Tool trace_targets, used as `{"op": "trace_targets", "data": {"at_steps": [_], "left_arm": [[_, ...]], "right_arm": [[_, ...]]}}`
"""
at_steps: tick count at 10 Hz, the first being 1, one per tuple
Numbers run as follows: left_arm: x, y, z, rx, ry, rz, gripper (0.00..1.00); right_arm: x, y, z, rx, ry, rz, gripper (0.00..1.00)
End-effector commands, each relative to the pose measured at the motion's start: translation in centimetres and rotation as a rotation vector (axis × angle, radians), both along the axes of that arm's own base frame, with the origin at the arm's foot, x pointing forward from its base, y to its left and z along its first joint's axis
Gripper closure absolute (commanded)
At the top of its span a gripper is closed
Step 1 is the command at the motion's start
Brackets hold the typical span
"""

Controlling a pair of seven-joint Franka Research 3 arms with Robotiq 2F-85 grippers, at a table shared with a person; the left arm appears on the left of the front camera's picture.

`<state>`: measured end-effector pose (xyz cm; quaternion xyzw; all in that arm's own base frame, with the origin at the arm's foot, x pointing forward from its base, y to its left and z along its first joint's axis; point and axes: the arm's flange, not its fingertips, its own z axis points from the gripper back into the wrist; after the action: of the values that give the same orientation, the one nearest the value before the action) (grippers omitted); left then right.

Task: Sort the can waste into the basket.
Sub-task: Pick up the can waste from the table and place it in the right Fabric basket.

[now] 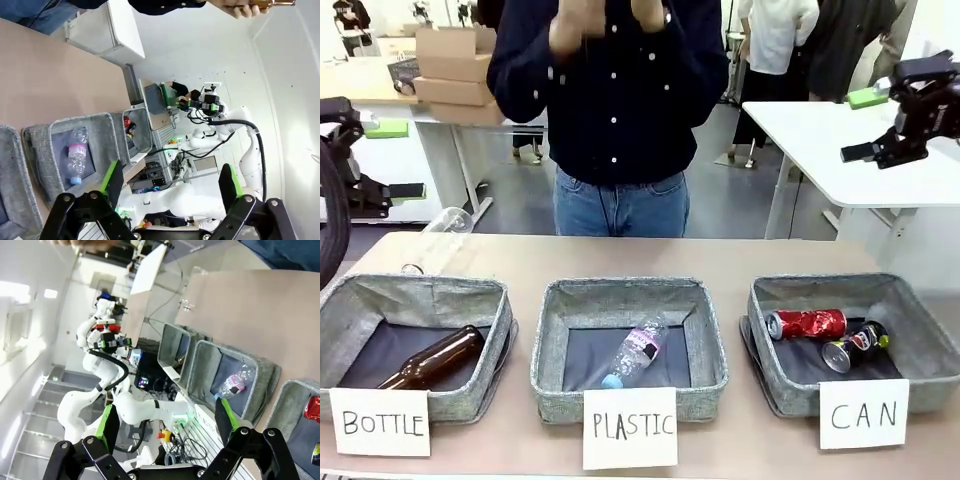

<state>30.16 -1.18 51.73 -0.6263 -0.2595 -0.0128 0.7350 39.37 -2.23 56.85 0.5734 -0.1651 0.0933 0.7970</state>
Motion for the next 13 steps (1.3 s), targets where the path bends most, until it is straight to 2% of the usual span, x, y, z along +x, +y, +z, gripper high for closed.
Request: {"op": "trace_targets", "data": {"at_steps": [1,13], "left_arm": [[0.05,-0.13,-0.34,0.000,0.000,-0.007,0.00],[0.05,-0.13,-0.34,0.000,0.000,-0.007,0.00]], "right_arm": [[-0.05,0.22,0.08,0.000,-0.007,0.011,0.00],[-0.05,0.22,0.08,0.000,-0.007,0.011,0.00]]}}
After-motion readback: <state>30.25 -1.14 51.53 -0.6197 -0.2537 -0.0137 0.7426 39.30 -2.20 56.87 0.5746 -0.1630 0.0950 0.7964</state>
